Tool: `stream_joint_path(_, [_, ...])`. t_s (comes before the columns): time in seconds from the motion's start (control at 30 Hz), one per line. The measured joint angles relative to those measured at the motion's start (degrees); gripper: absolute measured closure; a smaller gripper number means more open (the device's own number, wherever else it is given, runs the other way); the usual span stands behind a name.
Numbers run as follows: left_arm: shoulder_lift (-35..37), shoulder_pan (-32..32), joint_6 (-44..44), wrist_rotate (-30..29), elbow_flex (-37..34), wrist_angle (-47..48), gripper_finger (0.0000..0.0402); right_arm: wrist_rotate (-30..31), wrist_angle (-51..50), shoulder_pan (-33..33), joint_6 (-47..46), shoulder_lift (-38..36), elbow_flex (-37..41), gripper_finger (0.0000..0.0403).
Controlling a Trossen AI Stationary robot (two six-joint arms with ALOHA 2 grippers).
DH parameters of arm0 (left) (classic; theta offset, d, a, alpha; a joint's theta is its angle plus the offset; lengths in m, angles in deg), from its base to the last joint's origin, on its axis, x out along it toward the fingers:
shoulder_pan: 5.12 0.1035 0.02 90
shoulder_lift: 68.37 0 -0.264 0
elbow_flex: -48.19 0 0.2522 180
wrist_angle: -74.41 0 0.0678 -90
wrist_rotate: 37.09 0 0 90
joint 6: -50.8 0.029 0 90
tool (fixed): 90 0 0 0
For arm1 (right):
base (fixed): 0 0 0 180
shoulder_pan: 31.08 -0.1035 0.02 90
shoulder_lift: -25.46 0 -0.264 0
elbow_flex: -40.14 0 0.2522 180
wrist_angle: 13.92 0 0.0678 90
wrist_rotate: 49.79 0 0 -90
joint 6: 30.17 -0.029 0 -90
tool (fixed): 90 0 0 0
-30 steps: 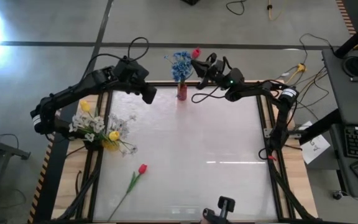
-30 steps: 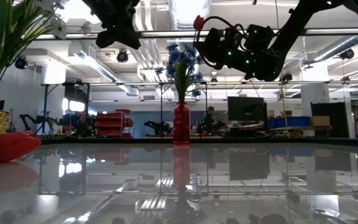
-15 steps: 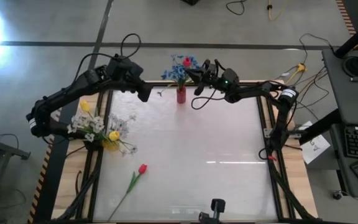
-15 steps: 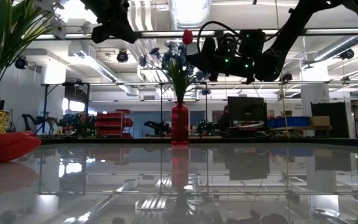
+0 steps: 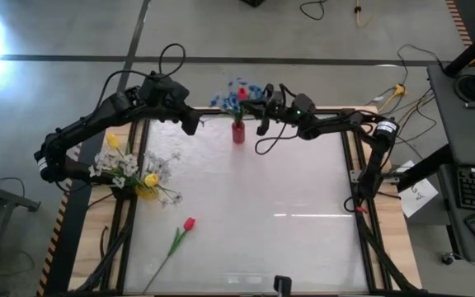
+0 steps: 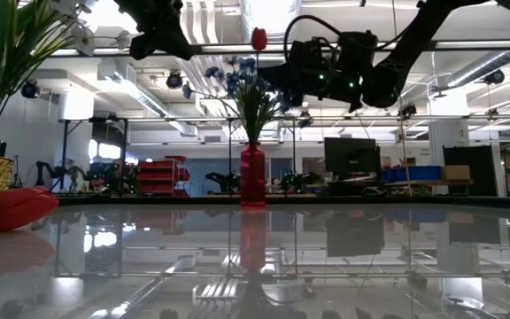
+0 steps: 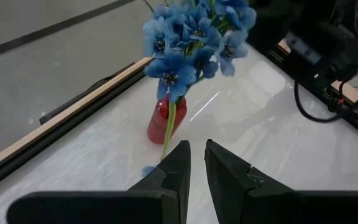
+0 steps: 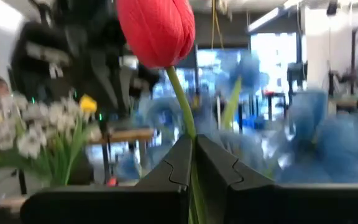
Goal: Sort flowers into vase by color
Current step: Put the right red flower into the red flower vase, then put the red flower into the red flower vase
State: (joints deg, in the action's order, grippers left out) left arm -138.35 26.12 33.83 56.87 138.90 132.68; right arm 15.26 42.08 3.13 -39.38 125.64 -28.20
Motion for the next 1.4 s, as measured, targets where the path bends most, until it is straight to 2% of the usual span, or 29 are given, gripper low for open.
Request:
stream_joint_path(0.1, [0.06,0.0,0.0,0.0,0.0,0.0,0.0363,-0.05,-4.09,-0.22,2.04,0.0,0.53,0.039])
stream_joint_path(0.4, [0.12,0.02,0.66,-0.09,-0.02,0.02,0.0363,-1.29,-5.01,-0.92,1.71,-0.22,1.21,0.0388])
stream_joint_path(0.6, [1.7,0.34,0.72,-1.92,-0.07,0.3,0.0363,-2.76,-9.27,-2.08,0.99,-0.9,1.38,0.0333])
stream_joint_path(0.73, [4.31,1.2,0.87,-1.95,-0.07,1.06,0.0363,-2.27,-16.58,-2.5,2.88,-4.5,1.41,0.0286])
stream_joint_path(0.9, [6.93,1.53,1.05,-1.99,-0.07,3.0,0.0363,-1.04,-33.24,-2.7,7.34,-10.84,1.39,0.0252])
stream_joint_path(1.0, [8.13,1.53,1.03,-2.0,-0.07,2.98,0.0363,3.55,-42.48,-3.31,10.16,-13.79,1.39,0.0247])
stream_joint_path(1.1, [8.62,1.5,1.12,-1.94,-0.07,2.52,0.0363,8.27,-45.5,-4.16,11.69,-14.43,1.39,0.0249])
stream_joint_path(1.2, [8.98,1.49,1.75,1.07,-0.07,2.41,0.0363,8.84,-44.9,-5.12,11.7,-14.36,1.38,0.026])
stream_joint_path(1.4, [9.48,1.42,0.53,12.7,1.56,0.64,0.0363,13.91,-45.41,-9.0,12.76,-14.03,1.35,0.0285])
